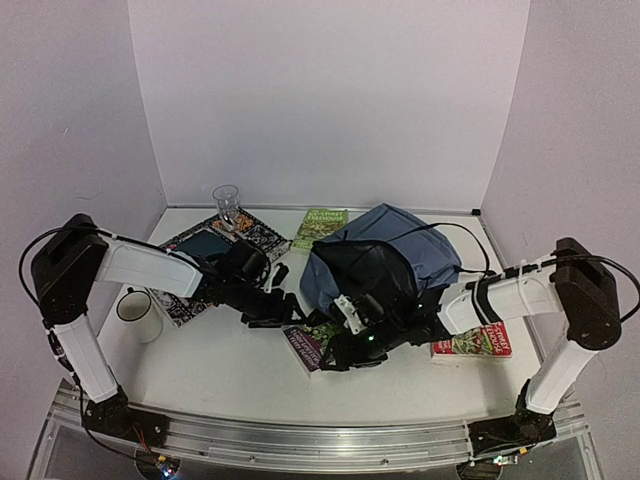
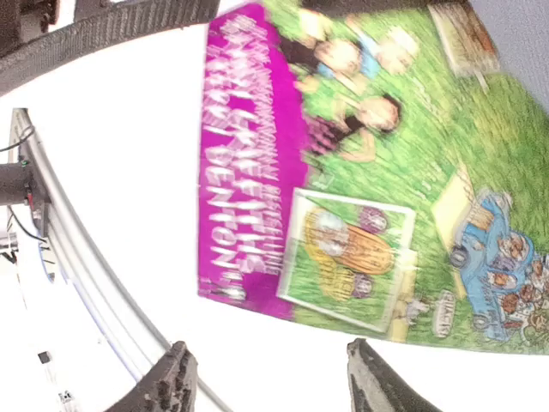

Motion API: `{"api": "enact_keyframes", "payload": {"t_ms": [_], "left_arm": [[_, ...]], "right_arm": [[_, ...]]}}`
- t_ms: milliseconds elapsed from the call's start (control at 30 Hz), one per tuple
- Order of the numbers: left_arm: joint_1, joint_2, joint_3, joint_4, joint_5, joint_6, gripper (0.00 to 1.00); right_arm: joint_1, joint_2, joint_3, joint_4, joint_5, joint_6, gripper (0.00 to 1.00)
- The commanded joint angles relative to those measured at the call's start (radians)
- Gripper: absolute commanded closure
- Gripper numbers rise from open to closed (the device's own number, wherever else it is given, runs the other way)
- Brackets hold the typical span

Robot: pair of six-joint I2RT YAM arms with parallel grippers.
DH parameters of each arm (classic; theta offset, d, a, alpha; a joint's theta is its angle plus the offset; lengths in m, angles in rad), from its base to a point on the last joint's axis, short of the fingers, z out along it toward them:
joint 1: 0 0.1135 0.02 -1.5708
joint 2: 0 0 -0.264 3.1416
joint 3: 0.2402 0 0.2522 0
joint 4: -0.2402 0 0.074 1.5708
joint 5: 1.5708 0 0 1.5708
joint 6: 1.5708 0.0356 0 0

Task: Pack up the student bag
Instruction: Move the book to the center of the board.

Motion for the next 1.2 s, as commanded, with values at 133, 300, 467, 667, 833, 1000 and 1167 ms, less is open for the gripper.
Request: {"api": "enact_keyframes", "payload": {"t_ms": [133, 300, 467, 667, 833, 1000, 1167], "left_arm": [[0.032, -0.124, -0.059, -0.003, -0.066, 0.021, 0.2], [0.044, -0.041, 0.024, -0.011, -0.019, 0.082, 0.2], [0.044, 0.058, 0.105, -0.013, 0.068, 0.124, 0.24], [0.043, 0.088, 0.102, -0.017, 0.132, 0.141, 0.28], [0.041, 0.08, 0.055, -0.019, 0.203, 0.129, 0.34], [0.041, -0.016, -0.053, -0.034, 0.239, 0.111, 0.36], [0.039, -0.165, -0.196, -0.061, 0.284, 0.034, 0.38]], "right_arm": [[-0.05, -0.091, 0.053, -0.28, 0.22, -0.034, 0.29], [-0.093, -0.135, 0.022, -0.29, 0.298, -0.012, 0.21], [-0.148, -0.121, 0.002, -0.27, 0.322, -0.035, 0.18], [-0.157, -0.026, 0.016, -0.193, 0.259, -0.061, 0.19], [-0.115, 0.077, 0.098, -0.144, 0.163, -0.104, 0.23], [-0.032, 0.18, 0.24, -0.144, 0.071, -0.097, 0.25], [0.005, 0.226, 0.327, -0.151, 0.082, -0.073, 0.23]]}}
